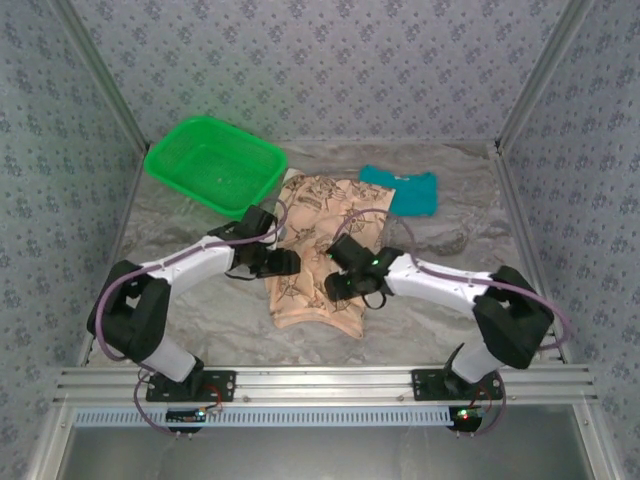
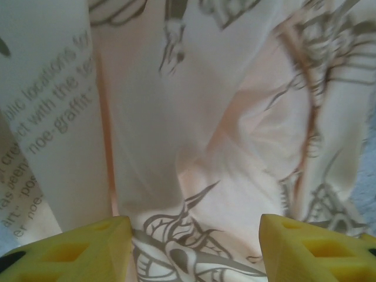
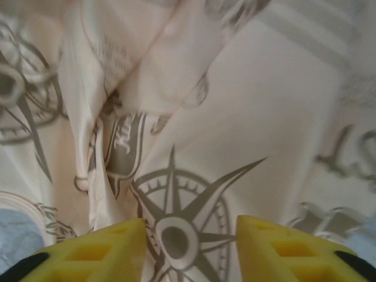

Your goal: Fold the inside-out t-shirt

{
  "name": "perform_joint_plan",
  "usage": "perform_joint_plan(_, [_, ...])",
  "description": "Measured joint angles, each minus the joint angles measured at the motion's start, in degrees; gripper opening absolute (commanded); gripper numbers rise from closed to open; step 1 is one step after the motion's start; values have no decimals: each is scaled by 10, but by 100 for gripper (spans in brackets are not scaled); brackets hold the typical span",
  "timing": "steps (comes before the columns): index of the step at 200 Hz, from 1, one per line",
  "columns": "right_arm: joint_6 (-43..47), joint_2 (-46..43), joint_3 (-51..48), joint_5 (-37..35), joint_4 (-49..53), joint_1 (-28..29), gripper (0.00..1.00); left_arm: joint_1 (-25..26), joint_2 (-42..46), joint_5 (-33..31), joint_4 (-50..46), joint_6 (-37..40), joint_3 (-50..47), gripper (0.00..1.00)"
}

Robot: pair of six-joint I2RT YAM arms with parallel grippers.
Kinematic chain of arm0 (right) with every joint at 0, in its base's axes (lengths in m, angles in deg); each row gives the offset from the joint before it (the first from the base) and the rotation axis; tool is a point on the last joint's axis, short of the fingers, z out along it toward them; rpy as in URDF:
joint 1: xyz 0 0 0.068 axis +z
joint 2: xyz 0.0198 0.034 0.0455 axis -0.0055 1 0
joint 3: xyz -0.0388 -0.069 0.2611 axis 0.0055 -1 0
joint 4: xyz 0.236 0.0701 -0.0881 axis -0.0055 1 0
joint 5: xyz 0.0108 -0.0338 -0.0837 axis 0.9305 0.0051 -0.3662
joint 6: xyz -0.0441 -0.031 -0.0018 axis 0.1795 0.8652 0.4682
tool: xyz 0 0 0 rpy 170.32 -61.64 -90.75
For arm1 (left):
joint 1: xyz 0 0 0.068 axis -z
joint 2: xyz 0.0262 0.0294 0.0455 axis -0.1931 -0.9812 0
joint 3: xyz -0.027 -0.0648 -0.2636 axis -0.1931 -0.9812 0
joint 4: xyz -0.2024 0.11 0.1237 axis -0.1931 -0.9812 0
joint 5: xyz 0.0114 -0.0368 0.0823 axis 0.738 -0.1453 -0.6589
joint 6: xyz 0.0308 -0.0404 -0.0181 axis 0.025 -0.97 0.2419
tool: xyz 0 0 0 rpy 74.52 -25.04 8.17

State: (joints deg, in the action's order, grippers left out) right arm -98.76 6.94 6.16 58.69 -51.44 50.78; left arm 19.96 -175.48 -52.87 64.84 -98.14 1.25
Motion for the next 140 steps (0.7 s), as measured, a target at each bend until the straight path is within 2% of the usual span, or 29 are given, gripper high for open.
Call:
perform_joint_plan(33, [-9,10,-45,16,-4,47,14,2,-9,-11,-32,1,-30,56])
perform_joint_plan(47, [-15,3,-66,32,-2,76,12,2,-10,-8,-54,8,-30,56])
perform_joint_plan(58, [-20,-9,-82,49,-1,93,15,2,-10,-2,-70,15,-30,57])
perform_joint_plan(70, [-26,-30,-102,70,-2,104,27,2,-10,5,-92,24,-30,58])
perform_joint_plan(83, [-24,-58,-113,90,0,102,33,2,-8,13,-120,34,-28,59])
perform_joint_plan(107, [-1,-103,-97,127,1,62,37,2,-3,30,-171,38,10,58])
perform_joint_plan(140, [31,-79,-2,145,-21,-67,39,3,11,66,-158,30,85,51])
